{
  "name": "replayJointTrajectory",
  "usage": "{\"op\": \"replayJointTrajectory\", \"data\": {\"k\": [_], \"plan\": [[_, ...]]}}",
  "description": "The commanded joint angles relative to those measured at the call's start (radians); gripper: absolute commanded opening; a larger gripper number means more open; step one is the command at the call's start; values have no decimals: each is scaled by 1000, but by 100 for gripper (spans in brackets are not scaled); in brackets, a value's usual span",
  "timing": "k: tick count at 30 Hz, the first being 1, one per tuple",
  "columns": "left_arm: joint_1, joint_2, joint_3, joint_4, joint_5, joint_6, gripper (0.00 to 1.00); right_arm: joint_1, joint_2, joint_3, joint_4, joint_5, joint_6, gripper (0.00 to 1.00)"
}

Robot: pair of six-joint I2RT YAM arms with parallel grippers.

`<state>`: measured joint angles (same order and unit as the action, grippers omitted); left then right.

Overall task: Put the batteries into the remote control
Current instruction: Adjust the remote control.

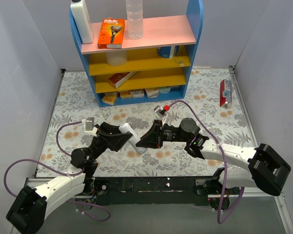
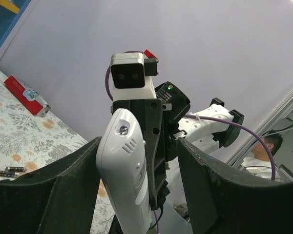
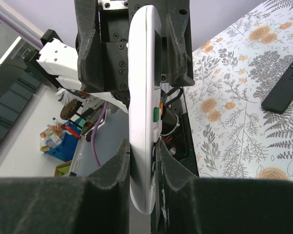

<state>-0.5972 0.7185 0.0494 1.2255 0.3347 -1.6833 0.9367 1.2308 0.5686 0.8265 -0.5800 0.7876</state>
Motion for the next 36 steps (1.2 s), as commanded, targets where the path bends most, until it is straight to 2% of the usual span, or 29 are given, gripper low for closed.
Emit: {"op": "replayJointTrajectory", "data": {"k": [1, 5, 8, 9, 12, 13, 15, 16, 18, 19, 20, 22, 25, 26, 29, 30, 33, 36], "plan": [[5, 31, -52, 14, 41, 2, 59, -7, 13, -6, 141, -41, 55, 1], [5, 79, -52, 75, 64, -15, 56, -9, 29, -6, 163, -52, 71, 1], [5, 87, -52, 77, 63, -16, 45, -9, 33, -6, 161, -52, 73, 1], [5, 87, -52, 72, 60, -15, 37, -7, 33, -6, 160, -53, 71, 1], [5, 67, -52, 40, 38, -10, 23, -9, 41, -3, 149, -57, 68, 1], [5, 50, -52, 29, 27, -10, 14, -9, 42, -4, 140, -58, 64, 3], [5, 30, -52, -36, -6, -12, 5, -9, 48, -3, 123, -57, 50, 9], [5, 9, -30, -70, -22, -18, 0, -10, 49, 0, 99, -50, 30, 17], [5, -10, -11, -213, -71, -32, 0, -10, 41, 5, 59, -38, -5, 29], [5, -19, 12, -265, -86, -41, 0, -10, 36, 11, 40, -21, -48, 42], [5, -28, 21, -352, -100, -59, 0, -10, 26, 17, -4, -14, -74, 49], [5, -33, 33, -405, -132, -79, 0, -10, 10, 34, -74, 8, -140, 63], [5, -24, 50, -521, -173, -128, 0, -10, -34, 65, -213, 66, -324, 74], [5, -19, 53, -578, -180, -142, 0, -9, -65, 70, -239, 100, -429, 76], [5, 9, 58, -656, -203, -197, 0, -9, -128, 53, -297, 149, -609, 78], [7, 25, 59, -672, -207, -223, 0, -9, -140, 39, -320, 154, -720, 79], [5, 50, 72, -741, -229, -253, 0, -9, -166, 43, -391, 164, -916, 80], [5, 81, 90, -811, -252, -280, 0, -7, -163, 45, -446, 169, -1010, 80]]}}
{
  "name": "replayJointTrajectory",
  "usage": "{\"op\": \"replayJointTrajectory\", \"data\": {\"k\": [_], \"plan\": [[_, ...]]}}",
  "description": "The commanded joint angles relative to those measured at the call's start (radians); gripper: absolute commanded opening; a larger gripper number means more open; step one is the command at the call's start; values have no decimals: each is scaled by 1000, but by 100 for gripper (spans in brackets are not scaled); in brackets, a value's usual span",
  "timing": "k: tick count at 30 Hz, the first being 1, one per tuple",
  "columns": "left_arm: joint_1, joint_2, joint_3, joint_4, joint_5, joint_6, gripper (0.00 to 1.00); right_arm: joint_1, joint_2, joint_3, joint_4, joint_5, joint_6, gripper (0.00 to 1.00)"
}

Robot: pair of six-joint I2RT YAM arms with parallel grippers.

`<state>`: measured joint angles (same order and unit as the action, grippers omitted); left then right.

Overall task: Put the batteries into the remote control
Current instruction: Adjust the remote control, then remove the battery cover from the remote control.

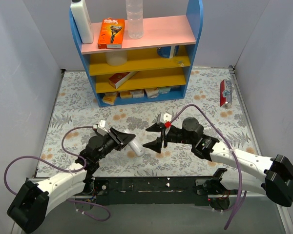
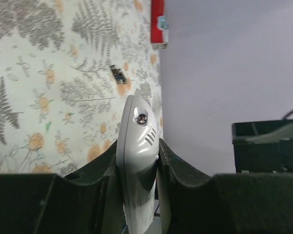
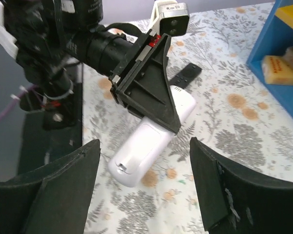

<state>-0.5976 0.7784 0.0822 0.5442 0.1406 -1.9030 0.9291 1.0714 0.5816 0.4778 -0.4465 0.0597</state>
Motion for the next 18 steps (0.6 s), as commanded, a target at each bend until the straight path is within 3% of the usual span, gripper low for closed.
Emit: {"op": "replayJointTrajectory", "data": {"k": [1, 9, 18], "plan": [[7, 36, 60, -142, -61, -76, 0, 7, -2, 18, -96, 29, -344, 80], [5, 100, 70, -173, -75, -96, 0, 63, 68, 1, -113, 34, -557, 75], [9, 200, 77, -159, -67, -99, 0, 103, 206, 34, -139, 35, -617, 53]]}}
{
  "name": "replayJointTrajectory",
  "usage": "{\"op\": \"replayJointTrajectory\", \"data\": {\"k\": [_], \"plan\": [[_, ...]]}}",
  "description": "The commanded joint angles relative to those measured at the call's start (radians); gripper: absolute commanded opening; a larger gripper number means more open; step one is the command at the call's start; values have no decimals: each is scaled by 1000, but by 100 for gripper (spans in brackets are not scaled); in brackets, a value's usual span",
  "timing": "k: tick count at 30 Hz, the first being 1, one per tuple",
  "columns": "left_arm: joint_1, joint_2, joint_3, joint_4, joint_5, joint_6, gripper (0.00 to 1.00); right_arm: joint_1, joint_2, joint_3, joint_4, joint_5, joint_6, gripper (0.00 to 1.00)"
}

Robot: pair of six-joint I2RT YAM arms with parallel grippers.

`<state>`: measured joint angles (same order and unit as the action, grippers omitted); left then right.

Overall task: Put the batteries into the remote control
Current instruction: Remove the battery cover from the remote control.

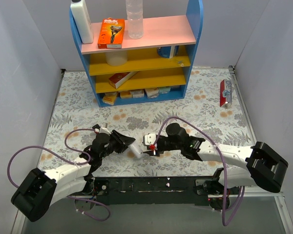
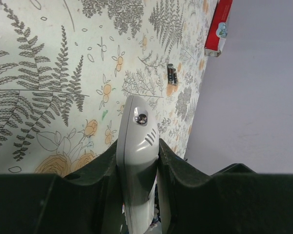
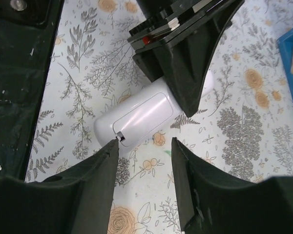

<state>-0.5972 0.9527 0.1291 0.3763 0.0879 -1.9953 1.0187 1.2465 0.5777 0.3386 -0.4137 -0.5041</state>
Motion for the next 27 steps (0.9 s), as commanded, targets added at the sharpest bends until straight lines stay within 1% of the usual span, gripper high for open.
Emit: {"op": "replayJointTrajectory", "data": {"k": [1, 2, 6, 7, 22, 23, 26, 27], "plan": [[7, 30, 27, 22, -11, -8, 0, 15, 47, 37, 0, 1, -53, 52], [7, 37, 21, 29, -8, -10, 0, 15, 54, 39, 2, -2, -53, 50], [7, 51, 20, 47, -1, -14, 0, 18, 77, 37, 7, -17, -53, 49], [7, 52, 21, 47, 0, -16, 0, 18, 83, 37, 8, -25, -51, 45], [7, 58, 27, 64, 19, -23, 0, 27, 122, 51, 34, -56, -33, 41], [7, 57, 27, 65, 21, -23, 0, 29, 123, 51, 37, -57, -33, 39], [8, 57, 30, 67, 30, -23, 0, 32, 129, 54, 40, -56, -30, 38], [7, 58, 32, 65, 32, -22, 0, 31, 131, 56, 42, -56, -28, 36]]}}
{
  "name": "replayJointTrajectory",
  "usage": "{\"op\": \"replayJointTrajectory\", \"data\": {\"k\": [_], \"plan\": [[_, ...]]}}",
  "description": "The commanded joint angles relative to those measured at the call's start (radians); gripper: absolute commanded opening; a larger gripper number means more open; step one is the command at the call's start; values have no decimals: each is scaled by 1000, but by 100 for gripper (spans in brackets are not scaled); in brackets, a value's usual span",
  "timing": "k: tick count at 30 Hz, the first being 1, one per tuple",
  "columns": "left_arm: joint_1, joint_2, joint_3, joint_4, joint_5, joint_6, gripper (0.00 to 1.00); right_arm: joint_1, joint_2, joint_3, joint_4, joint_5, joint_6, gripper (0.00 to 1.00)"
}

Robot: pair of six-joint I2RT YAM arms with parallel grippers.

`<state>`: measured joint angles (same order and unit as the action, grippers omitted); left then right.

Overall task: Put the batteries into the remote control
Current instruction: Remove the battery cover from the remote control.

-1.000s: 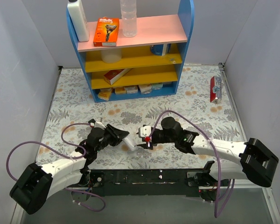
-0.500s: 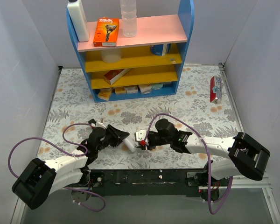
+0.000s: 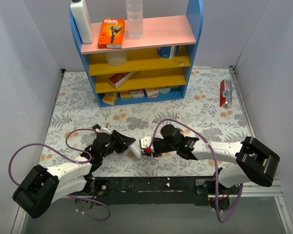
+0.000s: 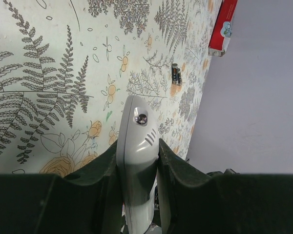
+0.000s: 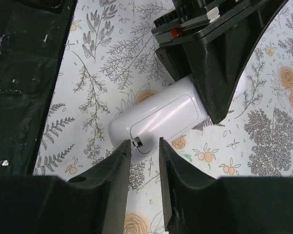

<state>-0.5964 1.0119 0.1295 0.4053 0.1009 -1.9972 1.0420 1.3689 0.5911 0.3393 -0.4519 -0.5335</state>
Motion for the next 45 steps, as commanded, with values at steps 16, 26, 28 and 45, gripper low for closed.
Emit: {"op": "replayJointTrajectory", "data": {"k": [16, 26, 28, 45], "plan": [[6, 8, 51, 59, 85, -18, 0, 13, 55, 50, 56, 27, -8, 26], [6, 60, 97, -22, 94, 55, 0, 24, 15, -5, 179, 182, -19, 14], [6, 82, 108, -46, 92, 81, 0, 24, 12, -8, 191, 200, -23, 13], [6, 100, 133, -154, -20, 133, 0, 24, 18, -34, 254, 272, -22, 9]]}}
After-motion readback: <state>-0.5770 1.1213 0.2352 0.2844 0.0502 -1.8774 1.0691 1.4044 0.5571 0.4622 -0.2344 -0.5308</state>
